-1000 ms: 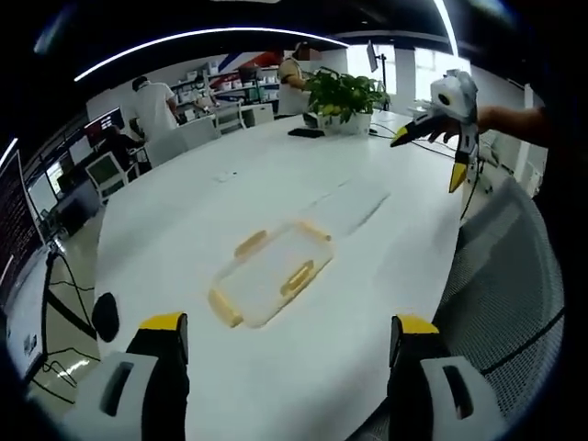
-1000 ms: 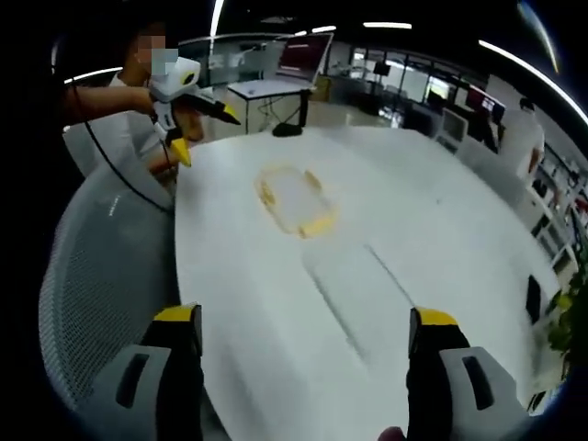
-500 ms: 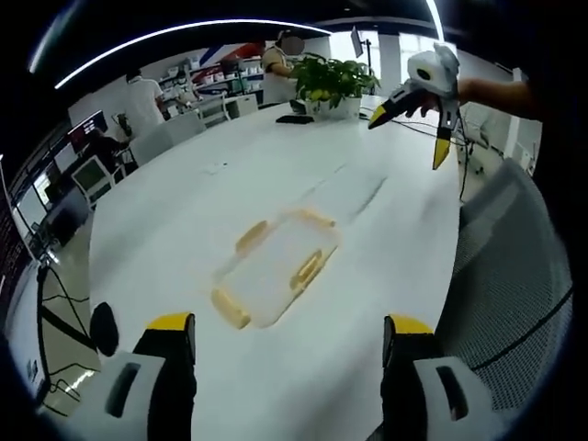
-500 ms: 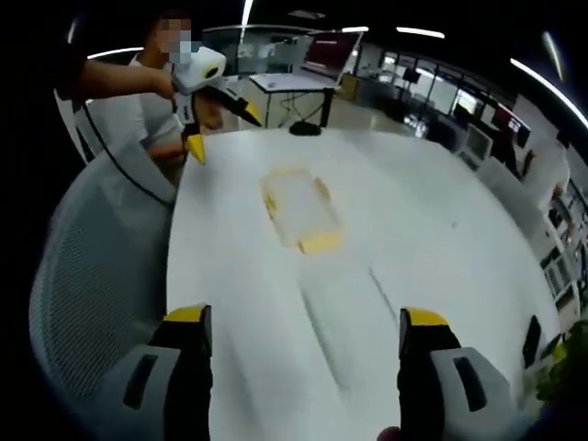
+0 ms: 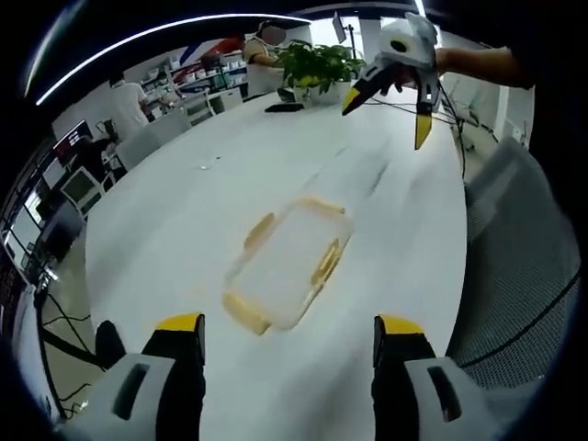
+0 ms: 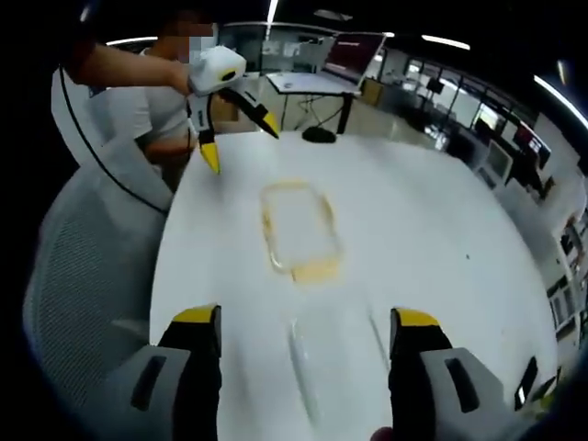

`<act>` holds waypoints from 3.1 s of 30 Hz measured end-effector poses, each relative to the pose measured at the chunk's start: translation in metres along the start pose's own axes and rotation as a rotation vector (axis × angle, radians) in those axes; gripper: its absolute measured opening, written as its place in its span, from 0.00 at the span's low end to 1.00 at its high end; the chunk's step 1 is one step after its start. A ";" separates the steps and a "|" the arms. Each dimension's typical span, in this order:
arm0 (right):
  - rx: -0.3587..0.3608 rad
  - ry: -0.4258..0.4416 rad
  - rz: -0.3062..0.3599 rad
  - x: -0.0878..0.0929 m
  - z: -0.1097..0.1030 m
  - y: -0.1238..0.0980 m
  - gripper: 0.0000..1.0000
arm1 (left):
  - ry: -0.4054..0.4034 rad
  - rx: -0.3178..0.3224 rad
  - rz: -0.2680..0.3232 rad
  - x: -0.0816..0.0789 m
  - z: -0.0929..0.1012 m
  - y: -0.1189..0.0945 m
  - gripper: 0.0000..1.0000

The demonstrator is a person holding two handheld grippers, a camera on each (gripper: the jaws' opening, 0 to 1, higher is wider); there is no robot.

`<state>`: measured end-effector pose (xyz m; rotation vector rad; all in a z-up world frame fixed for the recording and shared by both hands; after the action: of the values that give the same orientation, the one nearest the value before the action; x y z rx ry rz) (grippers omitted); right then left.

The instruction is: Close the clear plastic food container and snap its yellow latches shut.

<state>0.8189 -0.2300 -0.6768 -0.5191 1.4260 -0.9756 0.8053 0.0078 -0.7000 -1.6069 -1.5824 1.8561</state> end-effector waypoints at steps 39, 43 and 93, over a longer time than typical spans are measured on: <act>-0.159 -0.106 -0.154 -0.008 0.013 0.091 0.48 | 0.245 0.146 -0.181 0.011 -0.041 0.056 0.47; -0.162 -0.110 -0.163 -0.008 0.015 0.097 0.47 | 0.267 0.171 -0.190 0.010 -0.045 0.059 0.46; -0.221 -0.162 -0.323 -0.004 0.006 0.134 0.35 | 0.471 0.333 -0.282 0.024 -0.038 0.088 0.33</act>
<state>0.8580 -0.1568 -0.7817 -0.9945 1.3340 -1.0076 0.8663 0.0114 -0.7774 -1.4439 -1.1549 1.3762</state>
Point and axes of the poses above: the point that each gripper's makers call its tool centre point, and the gripper's own axes: y roughly forward along the fingers, z roughly to its right, x roughly out of its underside, the point moved 1 cm from there along -y, roughly backward along the fingers, and after that the axes turned 6 degrees about -z, right-handed, at the moved point
